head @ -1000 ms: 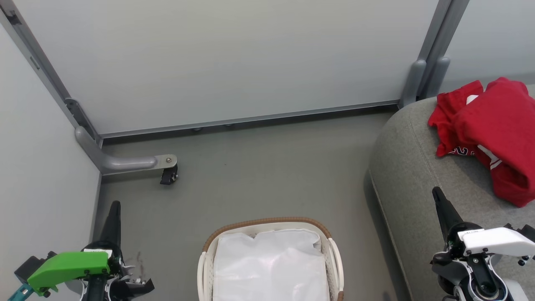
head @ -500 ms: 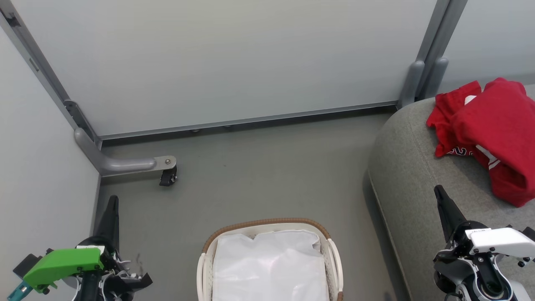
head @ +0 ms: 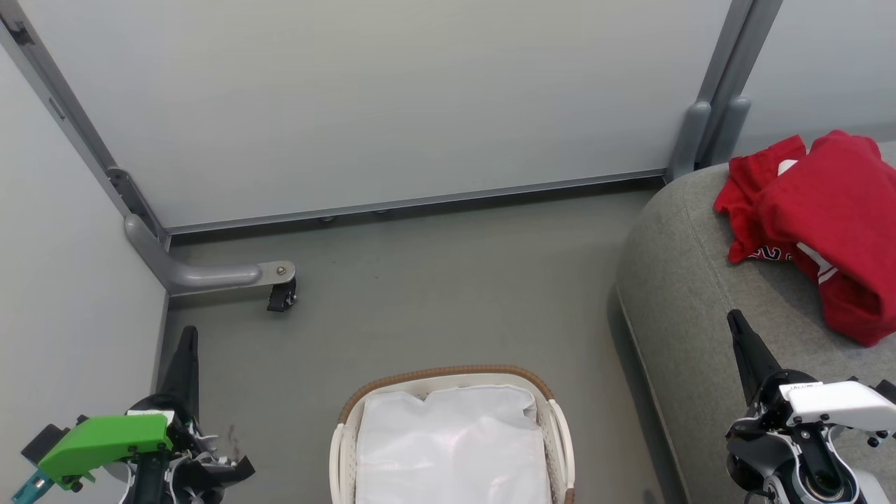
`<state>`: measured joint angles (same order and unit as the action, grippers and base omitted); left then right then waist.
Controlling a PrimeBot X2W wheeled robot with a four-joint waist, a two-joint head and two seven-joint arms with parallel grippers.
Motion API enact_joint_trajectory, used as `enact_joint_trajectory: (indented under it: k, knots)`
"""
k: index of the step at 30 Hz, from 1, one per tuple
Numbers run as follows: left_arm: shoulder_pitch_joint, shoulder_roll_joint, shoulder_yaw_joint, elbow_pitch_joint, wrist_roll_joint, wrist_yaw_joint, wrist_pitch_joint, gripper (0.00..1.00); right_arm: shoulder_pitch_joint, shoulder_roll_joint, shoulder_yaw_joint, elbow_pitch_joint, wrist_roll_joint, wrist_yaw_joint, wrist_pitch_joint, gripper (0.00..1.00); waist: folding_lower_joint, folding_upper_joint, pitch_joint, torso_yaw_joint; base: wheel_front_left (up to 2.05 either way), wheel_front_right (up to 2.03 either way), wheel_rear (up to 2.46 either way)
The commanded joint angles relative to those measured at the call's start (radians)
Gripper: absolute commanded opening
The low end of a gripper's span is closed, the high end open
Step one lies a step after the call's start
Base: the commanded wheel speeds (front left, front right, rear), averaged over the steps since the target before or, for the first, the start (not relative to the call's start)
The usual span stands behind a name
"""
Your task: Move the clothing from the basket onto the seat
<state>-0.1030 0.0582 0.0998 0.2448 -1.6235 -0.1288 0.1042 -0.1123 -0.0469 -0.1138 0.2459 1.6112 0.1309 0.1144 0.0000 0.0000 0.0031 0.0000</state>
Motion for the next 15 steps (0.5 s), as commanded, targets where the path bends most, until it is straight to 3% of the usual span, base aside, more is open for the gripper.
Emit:
enact_joint_trajectory:
  k: [1,15]
  knots:
    - [-0.009,0.003,0.005,-0.001,0.001,-0.004,0.003,0.00,0.008,-0.006,-0.002,-0.003,0.003,0.000,0.003,0.00,0.0000,0.0000,0.000,0.000,0.00,0.00,0.00]
    - [-0.010,0.001,0.007,-0.001,0.004,-0.004,0.005,0.00,0.008,-0.006,-0.002,-0.003,0.003,0.000,0.003,0.00,0.0000,0.0000,0.000,0.000,0.00,0.00,0.00]
